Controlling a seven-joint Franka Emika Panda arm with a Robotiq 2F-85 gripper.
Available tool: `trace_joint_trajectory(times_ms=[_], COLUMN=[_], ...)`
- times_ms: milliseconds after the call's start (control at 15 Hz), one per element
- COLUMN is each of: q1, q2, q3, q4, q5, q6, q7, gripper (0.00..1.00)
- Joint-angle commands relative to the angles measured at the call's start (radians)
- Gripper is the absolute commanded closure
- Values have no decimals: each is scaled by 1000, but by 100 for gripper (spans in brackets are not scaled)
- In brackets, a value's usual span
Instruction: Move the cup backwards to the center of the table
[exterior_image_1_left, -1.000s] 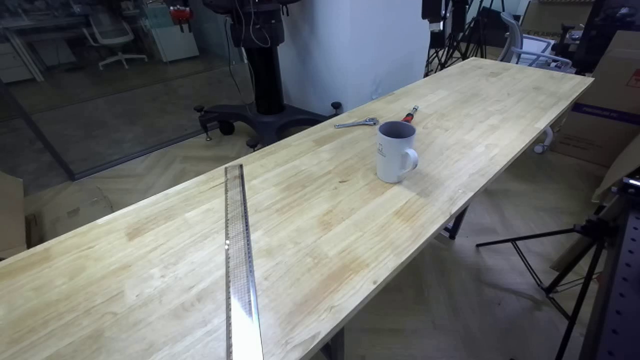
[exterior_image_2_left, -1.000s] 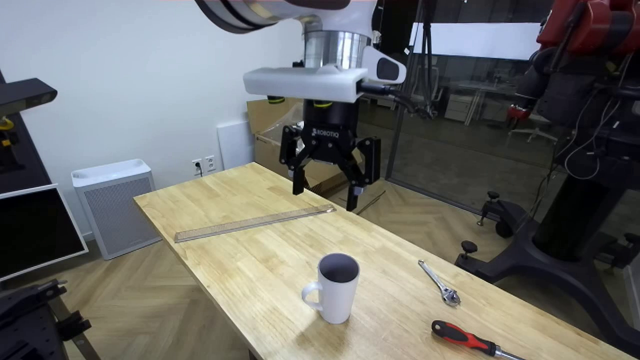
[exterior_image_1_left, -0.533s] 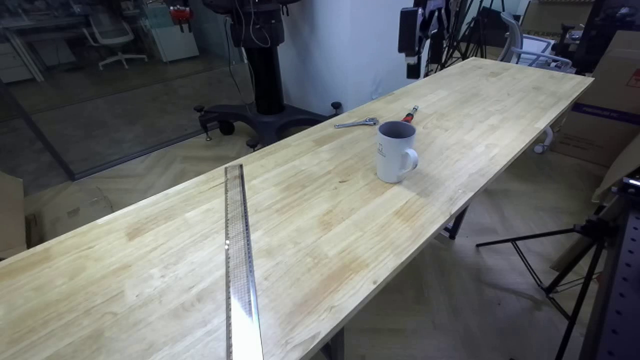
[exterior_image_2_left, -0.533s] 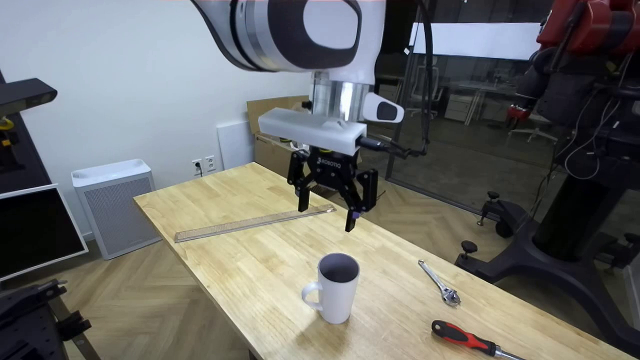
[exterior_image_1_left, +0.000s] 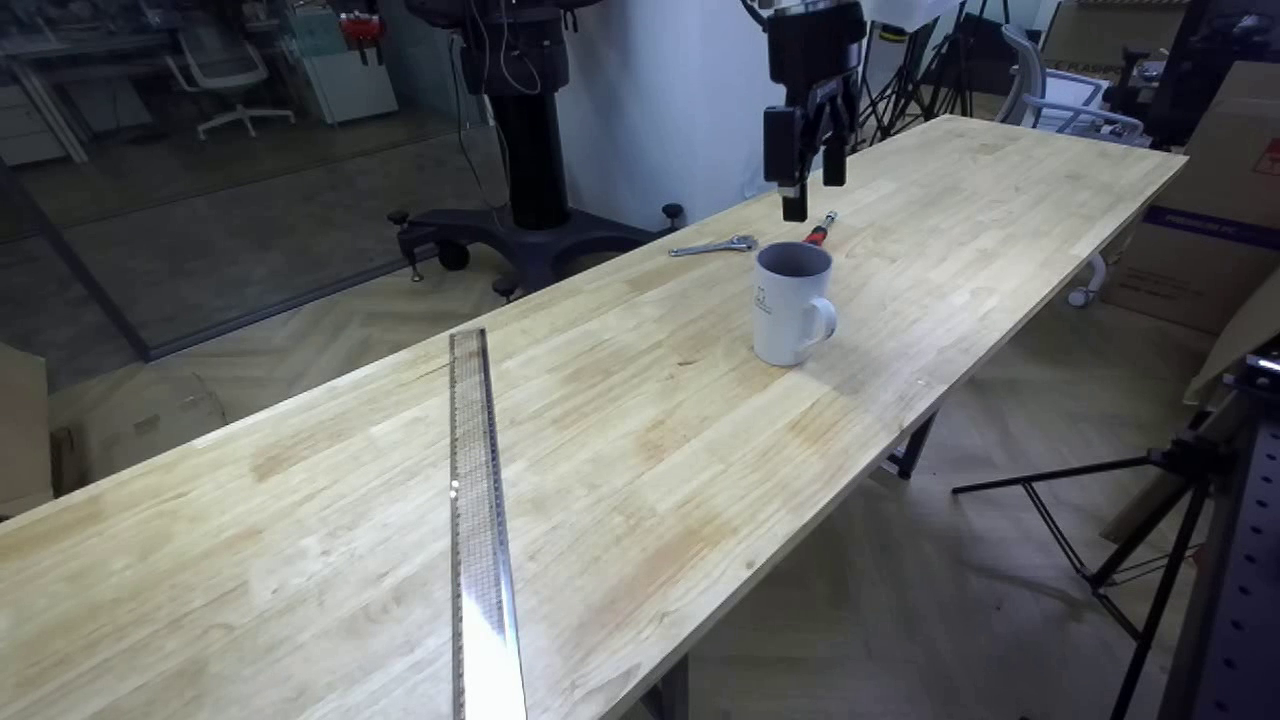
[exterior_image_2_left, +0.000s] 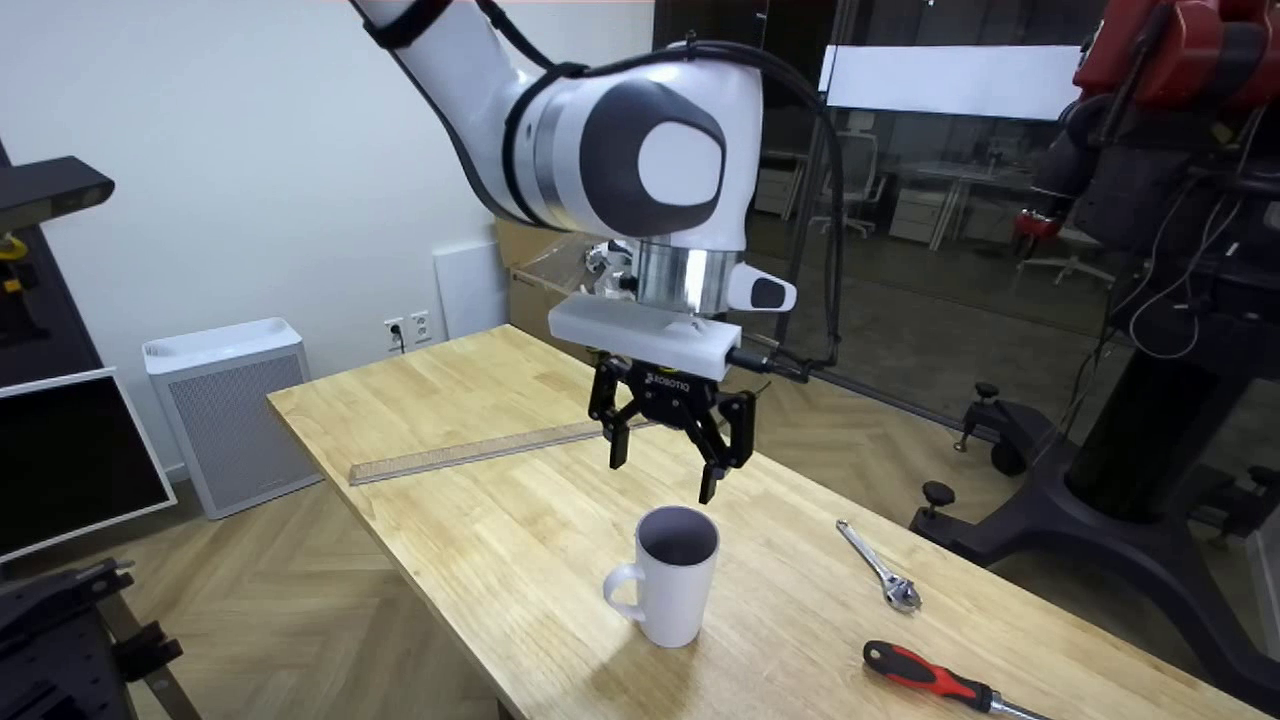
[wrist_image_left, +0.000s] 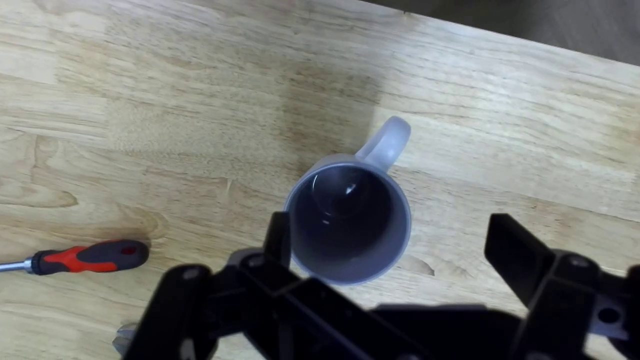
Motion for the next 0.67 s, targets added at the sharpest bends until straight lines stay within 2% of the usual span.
trace_joint_trajectory(times_ms=[0,333,600], q1=[-3,0,40], q2=[22,65,68], q3=[7,9,-6], q4=[13,40,0], q5=[-8,-11,-24], q6=[8,23,150], q7=[6,14,163], gripper=[0,0,0])
